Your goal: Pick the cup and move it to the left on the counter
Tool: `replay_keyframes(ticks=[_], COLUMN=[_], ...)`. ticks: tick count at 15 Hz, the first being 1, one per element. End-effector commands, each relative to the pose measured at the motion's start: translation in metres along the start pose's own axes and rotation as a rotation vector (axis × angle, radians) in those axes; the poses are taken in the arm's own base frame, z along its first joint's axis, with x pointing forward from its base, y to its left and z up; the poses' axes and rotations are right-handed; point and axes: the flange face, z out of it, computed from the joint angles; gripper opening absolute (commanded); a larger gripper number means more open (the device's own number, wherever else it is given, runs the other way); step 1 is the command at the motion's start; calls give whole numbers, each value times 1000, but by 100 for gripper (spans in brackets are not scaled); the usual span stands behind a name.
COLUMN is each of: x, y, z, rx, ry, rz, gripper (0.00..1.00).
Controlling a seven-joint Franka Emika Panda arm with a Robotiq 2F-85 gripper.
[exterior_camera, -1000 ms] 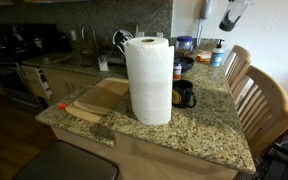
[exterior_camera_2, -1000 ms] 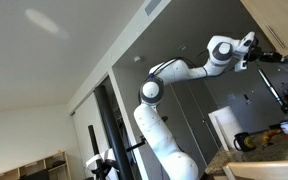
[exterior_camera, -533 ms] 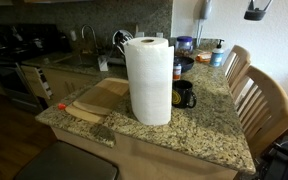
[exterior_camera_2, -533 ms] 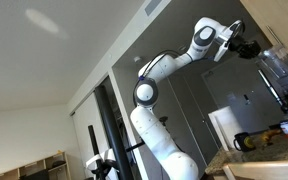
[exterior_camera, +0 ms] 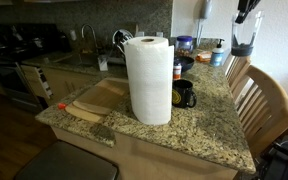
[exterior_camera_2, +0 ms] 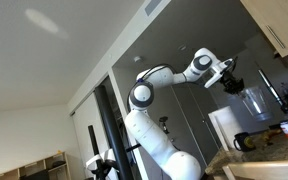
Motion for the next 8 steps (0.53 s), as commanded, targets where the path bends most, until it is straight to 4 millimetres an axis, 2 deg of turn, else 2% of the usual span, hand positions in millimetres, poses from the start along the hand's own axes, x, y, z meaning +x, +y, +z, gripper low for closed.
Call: replay_keyframes(ticks=[1,2,4,8], x=[-40,-48,-59,-77], y=[-22,-23,-12,-3], z=[30,35,41,54], rx=[22,22,38,126], ry=[-21,-15,18,67], rz=[-164,-179,-156,-35], gripper=[3,3,3,3])
